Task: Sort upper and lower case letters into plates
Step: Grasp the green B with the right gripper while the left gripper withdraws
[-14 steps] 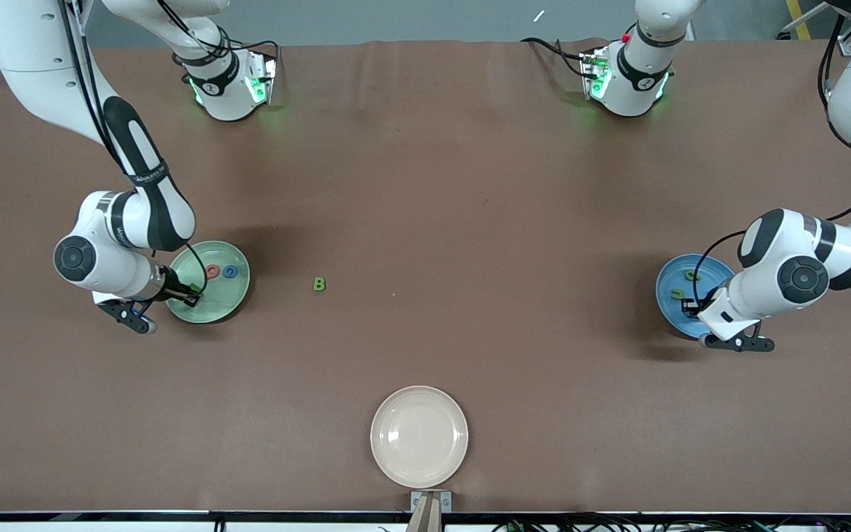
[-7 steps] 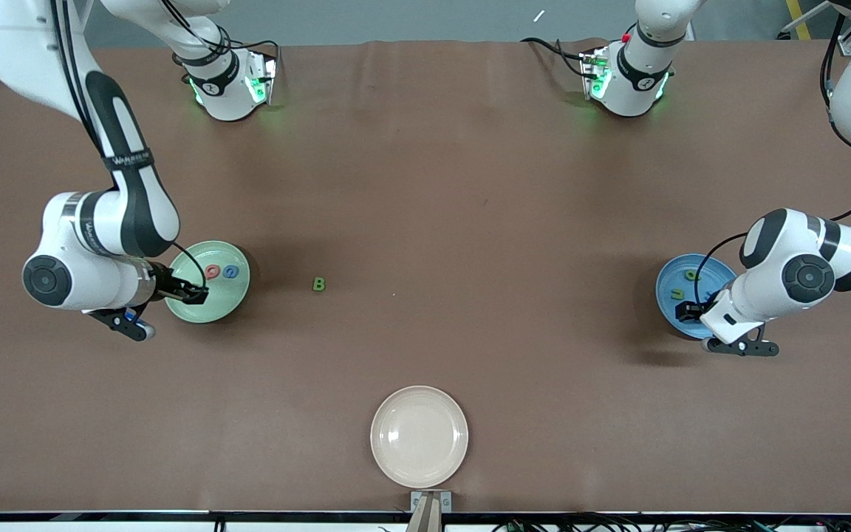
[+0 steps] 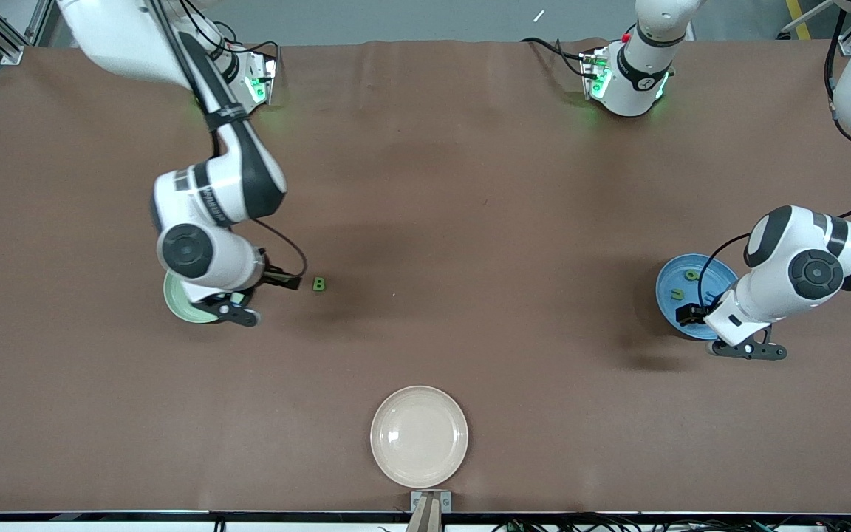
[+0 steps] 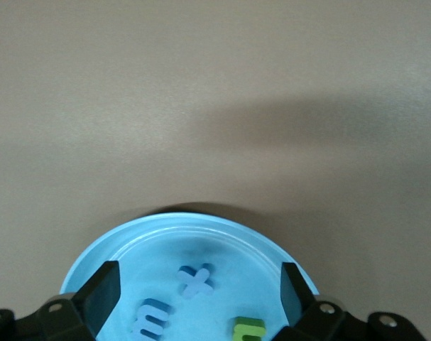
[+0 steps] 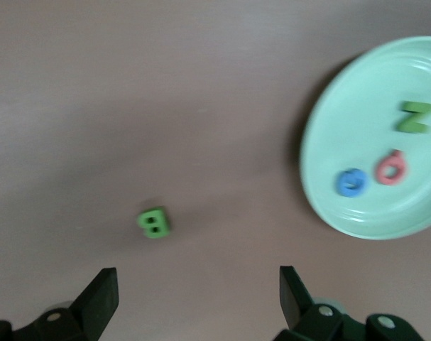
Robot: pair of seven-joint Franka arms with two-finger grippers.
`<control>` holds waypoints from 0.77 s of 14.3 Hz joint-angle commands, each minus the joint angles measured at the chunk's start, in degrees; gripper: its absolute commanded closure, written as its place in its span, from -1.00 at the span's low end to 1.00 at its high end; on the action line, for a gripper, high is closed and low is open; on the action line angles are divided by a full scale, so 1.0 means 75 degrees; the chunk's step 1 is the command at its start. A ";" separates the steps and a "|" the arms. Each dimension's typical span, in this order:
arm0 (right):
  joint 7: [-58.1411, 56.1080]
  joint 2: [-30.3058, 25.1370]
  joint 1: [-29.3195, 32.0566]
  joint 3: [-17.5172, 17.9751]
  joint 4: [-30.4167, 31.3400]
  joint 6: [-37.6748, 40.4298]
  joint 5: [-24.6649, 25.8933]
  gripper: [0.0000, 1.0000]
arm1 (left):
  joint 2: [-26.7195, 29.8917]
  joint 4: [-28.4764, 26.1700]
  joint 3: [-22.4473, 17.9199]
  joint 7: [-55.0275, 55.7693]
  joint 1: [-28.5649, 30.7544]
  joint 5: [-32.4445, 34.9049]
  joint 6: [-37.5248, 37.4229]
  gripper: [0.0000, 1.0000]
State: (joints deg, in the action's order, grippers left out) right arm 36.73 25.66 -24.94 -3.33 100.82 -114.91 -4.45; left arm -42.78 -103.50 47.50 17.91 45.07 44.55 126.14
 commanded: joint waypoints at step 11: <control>-0.1957 0.0622 -0.0401 -0.0001 0.1813 -0.3625 -0.0050 -1.00 | 0.1847 -0.0003 -0.4102 -0.2306 -0.4245 -0.4963 -0.0178 -0.98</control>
State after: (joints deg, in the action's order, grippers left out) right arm 22.94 32.15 -27.91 -3.37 110.88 -138.78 -4.42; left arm -33.23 -101.02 23.24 1.32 20.73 12.09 125.30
